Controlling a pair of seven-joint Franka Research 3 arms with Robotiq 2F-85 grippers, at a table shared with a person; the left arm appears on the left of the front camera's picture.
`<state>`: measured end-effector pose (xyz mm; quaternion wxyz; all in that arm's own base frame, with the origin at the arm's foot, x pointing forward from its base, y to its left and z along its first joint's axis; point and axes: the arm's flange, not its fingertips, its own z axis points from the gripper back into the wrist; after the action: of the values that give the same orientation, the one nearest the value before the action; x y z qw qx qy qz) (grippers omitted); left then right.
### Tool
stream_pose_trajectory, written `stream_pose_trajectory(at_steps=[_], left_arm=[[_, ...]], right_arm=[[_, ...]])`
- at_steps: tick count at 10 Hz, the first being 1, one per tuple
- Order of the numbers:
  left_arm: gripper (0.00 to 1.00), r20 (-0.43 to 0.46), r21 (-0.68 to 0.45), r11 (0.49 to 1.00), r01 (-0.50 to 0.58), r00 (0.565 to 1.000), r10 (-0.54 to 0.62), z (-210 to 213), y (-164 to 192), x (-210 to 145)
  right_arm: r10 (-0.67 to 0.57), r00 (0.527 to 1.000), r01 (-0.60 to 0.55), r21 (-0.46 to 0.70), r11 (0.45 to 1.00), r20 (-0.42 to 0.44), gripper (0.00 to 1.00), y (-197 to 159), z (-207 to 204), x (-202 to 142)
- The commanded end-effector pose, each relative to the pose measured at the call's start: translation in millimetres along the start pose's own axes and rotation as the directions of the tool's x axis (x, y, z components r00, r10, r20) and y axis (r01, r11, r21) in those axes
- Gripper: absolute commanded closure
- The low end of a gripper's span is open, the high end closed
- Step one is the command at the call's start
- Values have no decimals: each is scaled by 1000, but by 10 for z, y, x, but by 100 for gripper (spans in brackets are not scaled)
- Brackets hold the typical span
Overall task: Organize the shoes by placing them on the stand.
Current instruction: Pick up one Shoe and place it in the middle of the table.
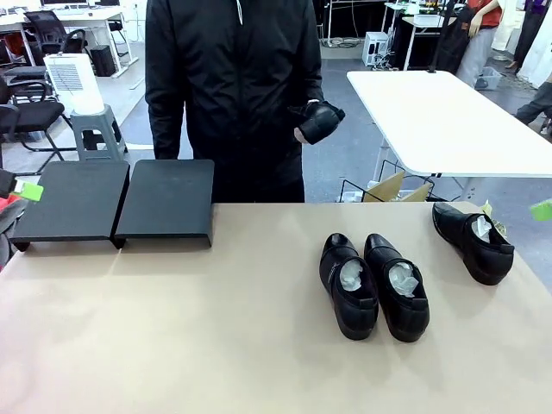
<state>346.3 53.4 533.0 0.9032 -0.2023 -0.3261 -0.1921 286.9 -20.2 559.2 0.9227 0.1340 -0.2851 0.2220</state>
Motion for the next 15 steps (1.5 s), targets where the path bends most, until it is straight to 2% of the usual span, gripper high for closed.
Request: stream_pose_trajectory(at_steps=[1,2,3,6,7,8,9,11,14,15], left_arm=[[0,7,-17,1000,13,1000,-13,0,10,-3],[0,7,-17,1000,13,1000,-13,0,10,-3],[0,7,-17,1000,13,1000,-13,0,10,-3],[0,7,-17,1000,13,1000,-13,0,10,-3],[0,7,-17,1000,13,1000,-13,0,10,-3],[0,7,-17,1000,13,1000,-13,0,10,-3],[0,7,-17,1000,13,1000,-13,0,10,-3],[0,7,-17,1000,13,1000,-13,0,10,-3],[0,7,-17,1000,13,1000,-13,0,10,-3],[0,7,-17,1000,13,1000,-13,0,10,-3]], right_arm=[[-44,999,43,-49,998,-16,0,259,-422,100],[-40,997,34,-77,996,-67,0,376,-677,163],[-4,1000,3,-25,1000,-10,0,172,-119,125],[-4,1000,3,-25,1000,-10,0,172,-119,125],[-21,1000,20,-38,999,-19,0,214,-222,185],[-28,996,21,-88,996,-81,0,534,-319,329],[22,992,-38,-133,990,-126,0,914,-450,519],[32,974,-64,-137,988,-225,0,1401,-913,840],[-74,933,5,-193,981,-352,0,1617,-1562,905],[-119,931,48,-209,977,-344,0,1612,-1700,845]])
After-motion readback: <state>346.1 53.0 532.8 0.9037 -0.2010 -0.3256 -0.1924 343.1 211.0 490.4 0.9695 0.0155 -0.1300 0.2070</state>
